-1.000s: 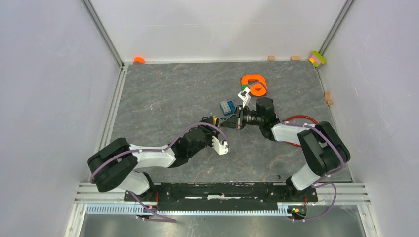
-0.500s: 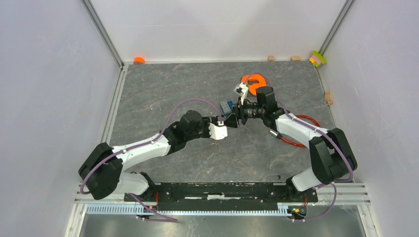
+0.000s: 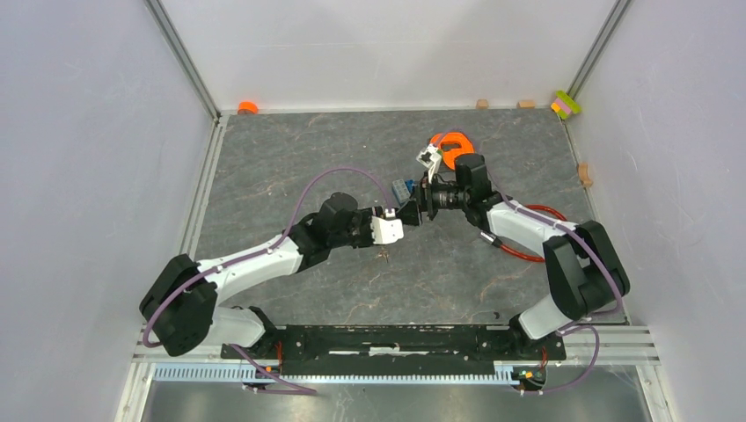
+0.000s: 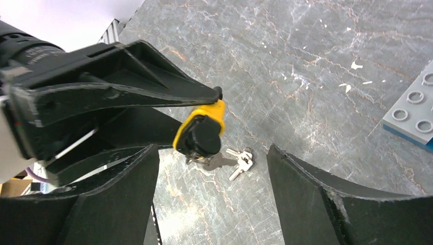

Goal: Unlock with the key

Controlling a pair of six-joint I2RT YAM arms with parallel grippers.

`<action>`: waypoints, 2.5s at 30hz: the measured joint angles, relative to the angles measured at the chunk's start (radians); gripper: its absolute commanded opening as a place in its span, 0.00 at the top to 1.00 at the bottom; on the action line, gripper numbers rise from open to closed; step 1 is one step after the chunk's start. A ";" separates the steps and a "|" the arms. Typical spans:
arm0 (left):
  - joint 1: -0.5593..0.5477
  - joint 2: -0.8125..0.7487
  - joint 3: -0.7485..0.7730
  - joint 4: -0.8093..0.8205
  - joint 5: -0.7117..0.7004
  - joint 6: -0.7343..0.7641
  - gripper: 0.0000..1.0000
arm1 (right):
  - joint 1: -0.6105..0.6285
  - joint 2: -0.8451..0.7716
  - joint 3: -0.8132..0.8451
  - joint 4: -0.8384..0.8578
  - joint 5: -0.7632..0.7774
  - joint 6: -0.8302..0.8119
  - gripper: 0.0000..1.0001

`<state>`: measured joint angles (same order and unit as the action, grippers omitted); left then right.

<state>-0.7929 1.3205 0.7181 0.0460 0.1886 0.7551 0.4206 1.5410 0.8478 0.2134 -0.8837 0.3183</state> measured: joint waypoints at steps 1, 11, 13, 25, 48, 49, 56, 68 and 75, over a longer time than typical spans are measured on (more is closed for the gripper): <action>0.000 0.000 0.003 0.000 0.002 -0.007 0.98 | 0.004 0.010 -0.001 0.000 0.005 0.004 0.17; 0.007 0.008 0.012 -0.001 0.005 -0.041 0.98 | 0.068 0.060 -0.003 0.001 0.032 0.011 0.19; 0.007 0.008 0.012 -0.001 0.005 -0.042 0.98 | 0.077 0.073 -0.002 0.000 0.034 0.014 0.21; 0.010 0.008 0.012 -0.005 0.005 -0.047 0.98 | 0.079 0.123 0.006 0.098 0.024 0.117 0.30; -0.014 0.031 0.013 0.014 -0.065 -0.047 0.92 | 0.108 0.185 0.031 0.117 0.044 0.227 1.00; -0.014 0.031 0.013 0.014 -0.066 -0.047 0.84 | 0.107 0.185 0.034 0.114 0.047 0.233 1.00; -0.011 0.023 0.032 -0.005 -0.045 -0.055 0.00 | 0.075 0.173 0.032 0.106 0.036 0.196 1.00; 0.306 -0.063 0.148 -0.147 0.411 -0.085 0.13 | -0.035 0.097 -0.055 0.136 -0.149 0.047 1.00; 0.311 0.143 0.312 -0.341 0.691 -0.080 0.20 | -0.028 0.065 -0.139 0.293 -0.252 0.114 1.00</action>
<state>-0.4816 1.4631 1.0298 -0.2947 0.8795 0.6750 0.3927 1.6058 0.7086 0.5060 -1.1355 0.4328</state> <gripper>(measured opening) 0.790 0.390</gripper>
